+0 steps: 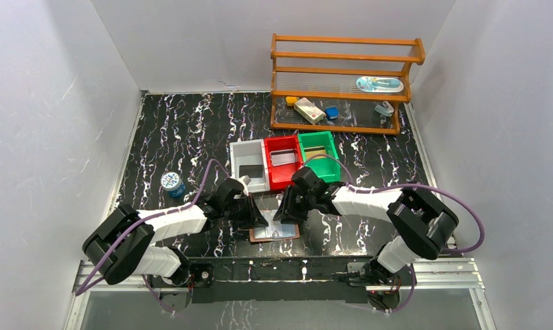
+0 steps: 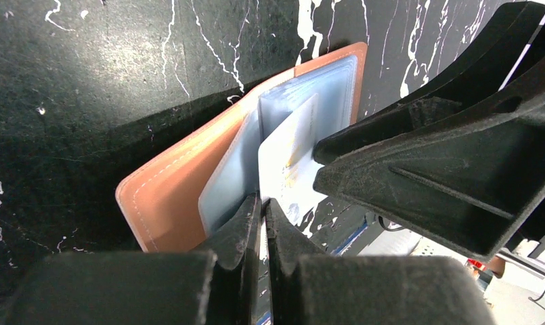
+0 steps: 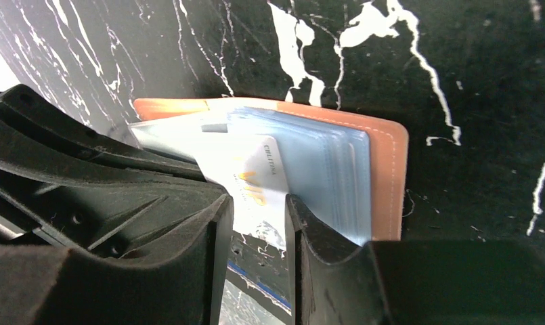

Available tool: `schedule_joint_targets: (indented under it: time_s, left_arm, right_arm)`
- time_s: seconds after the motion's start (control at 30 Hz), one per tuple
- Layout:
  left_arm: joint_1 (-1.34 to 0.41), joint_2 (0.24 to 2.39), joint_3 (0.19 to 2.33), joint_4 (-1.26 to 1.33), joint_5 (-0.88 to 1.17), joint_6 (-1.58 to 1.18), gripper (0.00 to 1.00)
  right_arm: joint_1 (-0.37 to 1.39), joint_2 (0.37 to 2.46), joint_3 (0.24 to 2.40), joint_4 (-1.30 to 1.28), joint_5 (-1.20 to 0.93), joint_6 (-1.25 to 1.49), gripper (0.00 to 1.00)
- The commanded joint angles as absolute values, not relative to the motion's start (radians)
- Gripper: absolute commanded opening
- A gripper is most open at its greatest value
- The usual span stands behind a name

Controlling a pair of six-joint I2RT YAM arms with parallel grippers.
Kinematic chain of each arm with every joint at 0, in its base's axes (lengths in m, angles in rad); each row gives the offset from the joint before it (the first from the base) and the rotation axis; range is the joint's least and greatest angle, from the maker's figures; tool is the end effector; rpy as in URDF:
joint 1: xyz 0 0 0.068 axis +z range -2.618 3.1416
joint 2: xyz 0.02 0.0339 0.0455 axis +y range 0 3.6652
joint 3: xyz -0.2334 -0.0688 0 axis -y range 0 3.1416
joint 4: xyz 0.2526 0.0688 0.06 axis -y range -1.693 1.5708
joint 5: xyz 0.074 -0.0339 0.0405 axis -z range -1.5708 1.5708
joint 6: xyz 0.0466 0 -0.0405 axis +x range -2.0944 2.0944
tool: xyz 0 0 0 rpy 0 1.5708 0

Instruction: Take the credit cards out of the card holder

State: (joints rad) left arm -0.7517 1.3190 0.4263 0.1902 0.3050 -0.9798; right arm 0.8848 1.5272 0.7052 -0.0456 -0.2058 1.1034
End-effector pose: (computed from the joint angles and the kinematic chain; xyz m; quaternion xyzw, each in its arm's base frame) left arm 0.1785 -0.1860 0.1039 -0.0386 0.8981 -0.4059 0.1645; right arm 0.1846 0.2406 0.1113 0.0667 0.9321 0.3398 0.1060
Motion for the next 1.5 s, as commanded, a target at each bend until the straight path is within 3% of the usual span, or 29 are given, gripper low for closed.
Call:
schedule_joint_targets:
  time_s: [0.0, 0.3, 0.47, 0.67, 0.97, 1.37, 1.47]
  left_arm:
    - [-0.747, 1.319, 0.449, 0.119, 0.296, -0.953, 0.0]
    - [-0.747, 1.325, 0.432, 0.204, 0.339, -0.991, 0.15]
    - [-0.747, 1.333, 0.393, 0.299, 0.364, -1.048, 0.16]
    - [-0.746, 1.346, 0.363, 0.39, 0.38, -1.096, 0.14]
    - [-0.744, 1.287, 0.356, 0.262, 0.317, -1.071, 0.0]
    - [-0.741, 1.173, 0.454, 0.01, 0.218, -0.956, 0.0]
    - [-0.741, 1.15, 0.488, -0.035, 0.201, -0.93, 0.0]
  right_arm:
    - [0.887, 1.507, 0.687, -0.132, -0.138, 1.109, 0.43]
    - [0.887, 1.543, 0.666, -0.09, -0.182, 1.112, 0.44]
    - [0.888, 1.54, 0.645, -0.057, -0.192, 1.132, 0.44]
    - [0.888, 1.539, 0.634, -0.044, -0.203, 1.139, 0.43]
    - [0.879, 1.508, 0.652, -0.094, -0.148, 1.131, 0.43]
    - [0.871, 1.471, 0.769, -0.097, -0.147, 1.023, 0.46]
    - [0.871, 1.444, 0.807, -0.134, -0.116, 0.984, 0.51]
